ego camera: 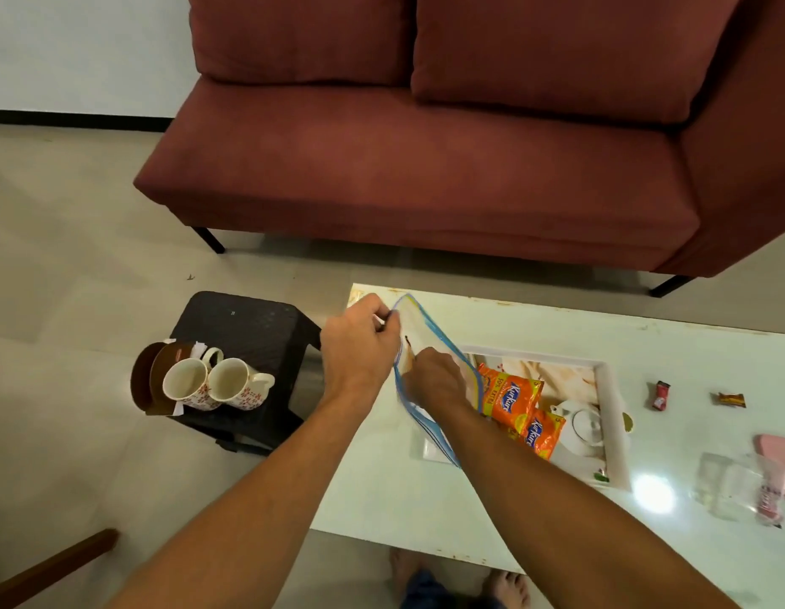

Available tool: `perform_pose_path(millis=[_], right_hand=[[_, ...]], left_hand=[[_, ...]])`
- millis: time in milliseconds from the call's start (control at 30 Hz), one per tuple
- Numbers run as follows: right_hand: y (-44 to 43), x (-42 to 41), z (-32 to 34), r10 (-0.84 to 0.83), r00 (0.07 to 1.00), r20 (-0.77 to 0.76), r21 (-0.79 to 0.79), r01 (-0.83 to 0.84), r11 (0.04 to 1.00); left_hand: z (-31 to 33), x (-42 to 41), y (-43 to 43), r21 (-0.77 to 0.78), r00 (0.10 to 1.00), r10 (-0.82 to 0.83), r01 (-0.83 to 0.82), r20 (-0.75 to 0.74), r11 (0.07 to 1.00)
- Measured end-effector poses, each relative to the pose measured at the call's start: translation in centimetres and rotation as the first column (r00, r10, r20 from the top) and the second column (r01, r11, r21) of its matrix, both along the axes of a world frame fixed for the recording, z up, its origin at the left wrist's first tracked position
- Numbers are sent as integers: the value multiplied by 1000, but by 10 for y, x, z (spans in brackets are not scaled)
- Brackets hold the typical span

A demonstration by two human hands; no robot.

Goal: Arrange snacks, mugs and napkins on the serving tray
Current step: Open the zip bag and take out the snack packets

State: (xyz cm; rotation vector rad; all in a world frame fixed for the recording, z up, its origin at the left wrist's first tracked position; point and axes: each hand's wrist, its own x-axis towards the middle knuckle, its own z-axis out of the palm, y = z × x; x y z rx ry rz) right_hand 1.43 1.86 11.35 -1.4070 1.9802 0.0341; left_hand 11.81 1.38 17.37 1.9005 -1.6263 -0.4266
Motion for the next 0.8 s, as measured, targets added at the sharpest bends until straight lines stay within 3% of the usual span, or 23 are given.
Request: perform_pose_path(millis=[133,267,433,567,667,800], right_hand=[[7,-2,62,49,994,100,-80,-41,996],[15,-43,132,29,964,265,-188,22,982],[14,-119,176,-158,805,572,-223,338,914],[-3,-153,130,-285,808,515,-209,441,873],[-16,-157,63,-401,788,468,-70,486,871],[-20,-139,-24,-565,655,502,160,571,805]], left_hand=[[-4,14,-9,101,985,149,-158,90,982],[-5,23,-15,197,975,174,-199,140,960],[-7,27,-14,229,966,122,-175,227,958],[-15,31,-10,220,968,129,-177,215,959],[-22,31,-7,196,971,139,-177,192,964],[-32,30,-4,165,982,122,-146,146,975]])
